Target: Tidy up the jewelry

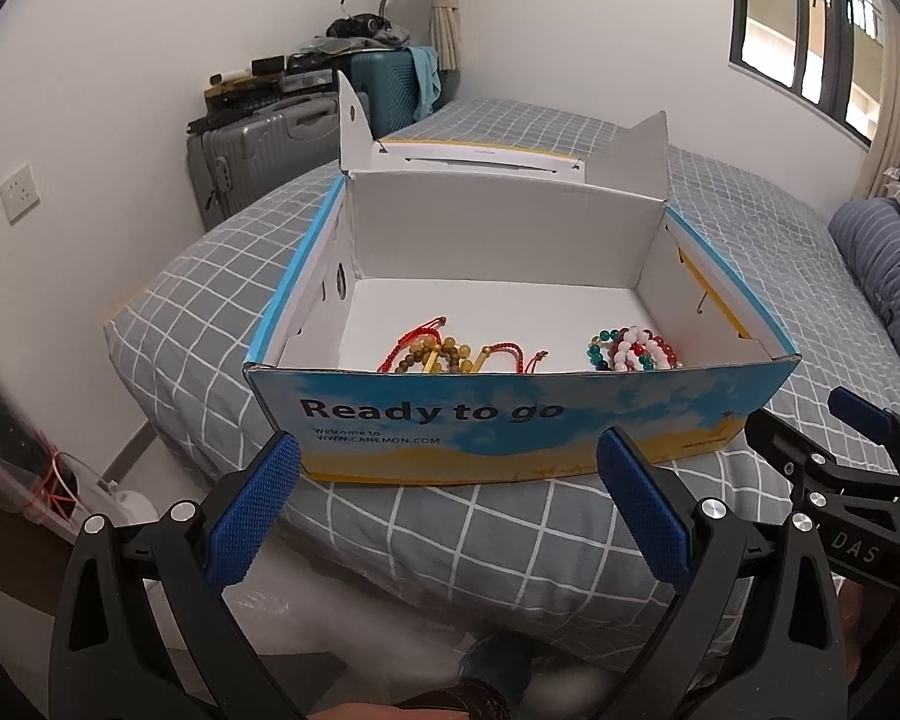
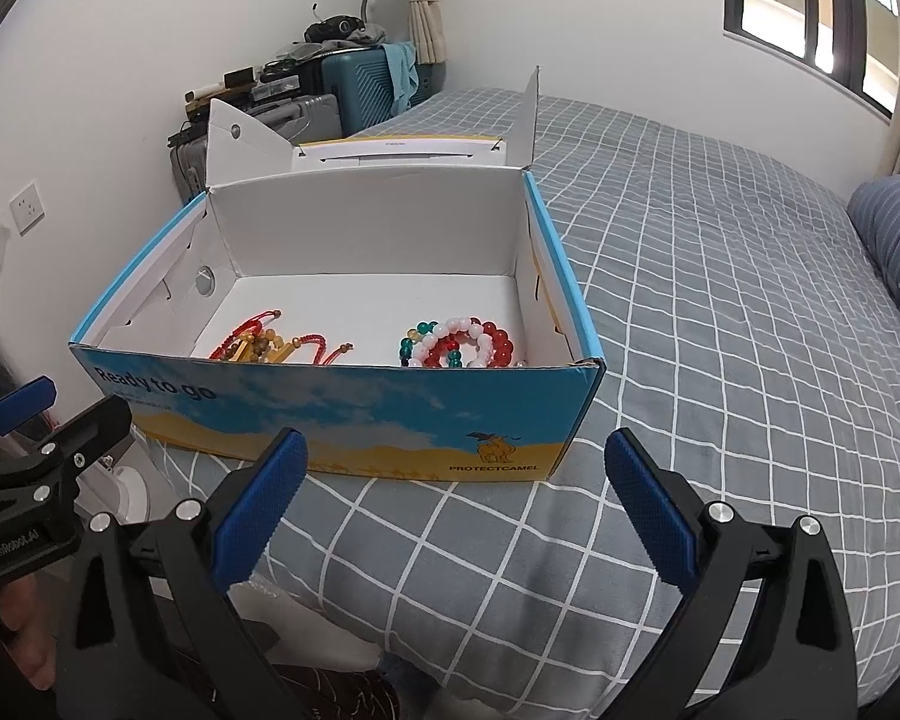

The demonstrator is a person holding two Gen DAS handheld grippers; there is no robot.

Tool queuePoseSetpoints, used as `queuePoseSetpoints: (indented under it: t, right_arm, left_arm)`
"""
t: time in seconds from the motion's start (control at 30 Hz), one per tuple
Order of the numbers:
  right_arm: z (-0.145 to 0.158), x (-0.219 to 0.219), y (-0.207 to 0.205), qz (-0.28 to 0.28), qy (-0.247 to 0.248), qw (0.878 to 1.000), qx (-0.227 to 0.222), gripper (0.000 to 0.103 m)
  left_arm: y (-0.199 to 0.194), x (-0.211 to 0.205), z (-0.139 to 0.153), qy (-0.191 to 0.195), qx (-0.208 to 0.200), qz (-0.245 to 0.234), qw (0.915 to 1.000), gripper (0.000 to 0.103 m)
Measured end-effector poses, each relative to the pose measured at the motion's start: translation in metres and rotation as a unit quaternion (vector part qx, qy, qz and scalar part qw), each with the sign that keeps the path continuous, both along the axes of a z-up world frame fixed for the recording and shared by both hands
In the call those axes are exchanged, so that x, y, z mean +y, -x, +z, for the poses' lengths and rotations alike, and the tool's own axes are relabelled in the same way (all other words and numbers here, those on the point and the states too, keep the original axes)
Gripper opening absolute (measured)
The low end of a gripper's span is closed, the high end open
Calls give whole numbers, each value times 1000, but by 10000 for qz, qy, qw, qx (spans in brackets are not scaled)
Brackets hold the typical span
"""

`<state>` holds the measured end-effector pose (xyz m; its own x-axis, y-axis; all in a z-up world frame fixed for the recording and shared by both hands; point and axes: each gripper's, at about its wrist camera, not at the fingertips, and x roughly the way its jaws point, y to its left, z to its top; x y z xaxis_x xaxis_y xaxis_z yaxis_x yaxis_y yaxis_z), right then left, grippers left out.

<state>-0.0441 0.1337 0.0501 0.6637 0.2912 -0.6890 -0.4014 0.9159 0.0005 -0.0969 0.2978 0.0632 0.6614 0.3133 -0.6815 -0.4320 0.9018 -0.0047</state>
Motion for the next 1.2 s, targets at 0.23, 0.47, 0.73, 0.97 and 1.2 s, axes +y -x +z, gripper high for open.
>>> queuePoseSetpoints:
  t: [0.23, 0.47, 0.73, 0.97, 1.2]
  right_arm:
    - [0, 0, 0, -15, -29, 10000, 18, 95]
    - [-1, 1, -1, -21, -33, 10000, 53, 95]
    - [-1, 2, -1, -47, -36, 10000, 62, 95]
    - [-1, 2, -2, -64, -40, 10000, 65, 95]
    - [-2, 1, -2, -81, -33, 9999, 61, 95]
  left_arm:
    - [-1, 0, 0, -46, 30, 6, 10000, 97]
    - [-1, -1, -1, -35, 37, -20, 10000, 97]
    - [-1, -1, 0, -26, 47, -24, 10000, 97]
    - [-1, -2, 0, -29, 32, -31, 10000, 97]
    - [-2, -2, 0, 3, 48, -62, 10000, 97]
